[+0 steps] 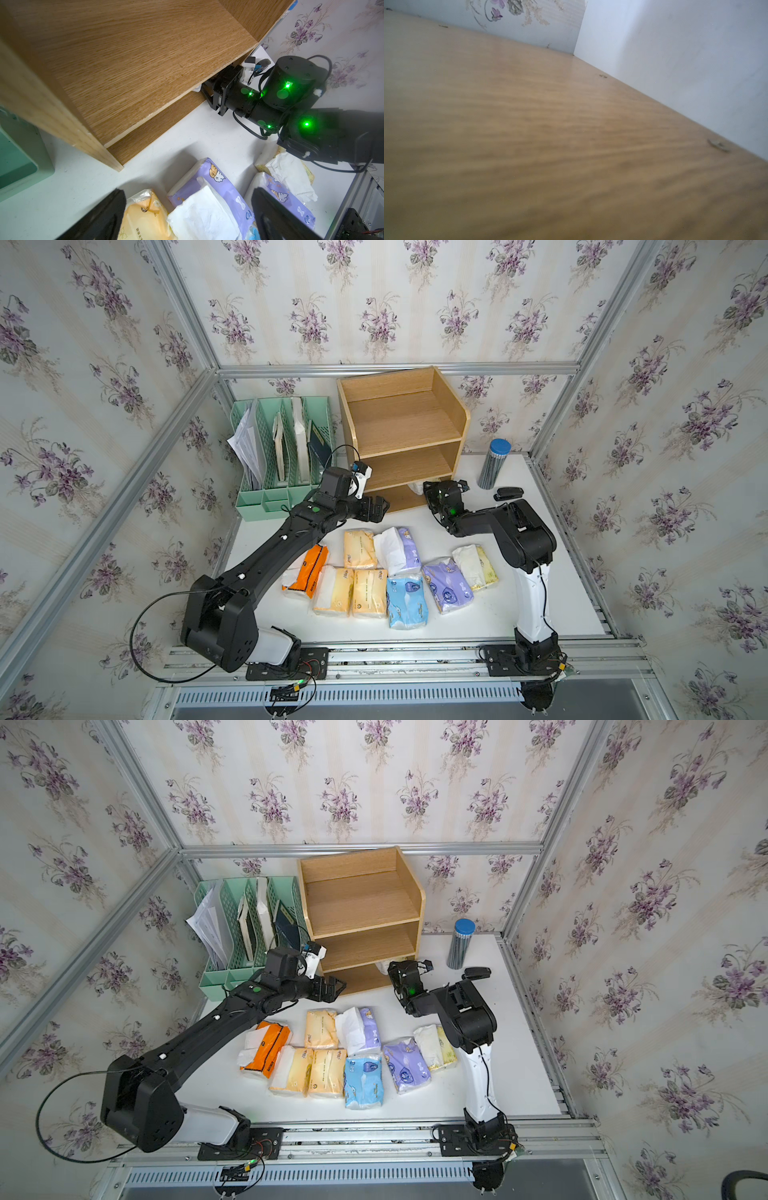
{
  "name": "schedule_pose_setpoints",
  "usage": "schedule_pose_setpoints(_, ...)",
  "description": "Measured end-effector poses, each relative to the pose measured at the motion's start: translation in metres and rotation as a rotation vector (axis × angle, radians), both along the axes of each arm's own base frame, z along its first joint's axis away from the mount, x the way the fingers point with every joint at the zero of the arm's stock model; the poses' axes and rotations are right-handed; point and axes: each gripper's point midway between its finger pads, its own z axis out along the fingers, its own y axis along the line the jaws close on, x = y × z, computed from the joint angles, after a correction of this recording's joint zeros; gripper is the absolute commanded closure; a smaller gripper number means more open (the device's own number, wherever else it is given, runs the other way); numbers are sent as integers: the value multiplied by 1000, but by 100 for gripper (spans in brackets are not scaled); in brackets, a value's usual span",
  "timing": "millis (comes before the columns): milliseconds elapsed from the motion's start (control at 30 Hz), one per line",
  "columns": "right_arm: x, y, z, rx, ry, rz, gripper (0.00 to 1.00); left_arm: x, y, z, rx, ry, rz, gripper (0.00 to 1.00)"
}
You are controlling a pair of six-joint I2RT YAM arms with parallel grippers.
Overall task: Remove the tissue boxes from the shelf
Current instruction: Pick up a box of tissues from the shelf.
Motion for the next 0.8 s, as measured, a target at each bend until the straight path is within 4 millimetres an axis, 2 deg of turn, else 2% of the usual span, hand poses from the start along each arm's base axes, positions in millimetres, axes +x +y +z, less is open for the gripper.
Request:
schedule_pose_setpoints(167, 3, -1, 2, -20, 8, -6, 94, -1, 0, -3, 2, 6, 0, 1)
schedule_pose_setpoints(333, -7, -3, 3, -53, 31, 15, 97, 0, 0, -1, 1, 3, 0, 1)
schedule_pose_setpoints(533, -33, -7, 5, -63, 58, 44, 98, 4, -2, 15, -12, -26, 0, 1)
schedule_pose_setpoints(800, -89, -12, 6, -91, 108, 98, 98, 5, -2, 23, -16, -31, 6, 1)
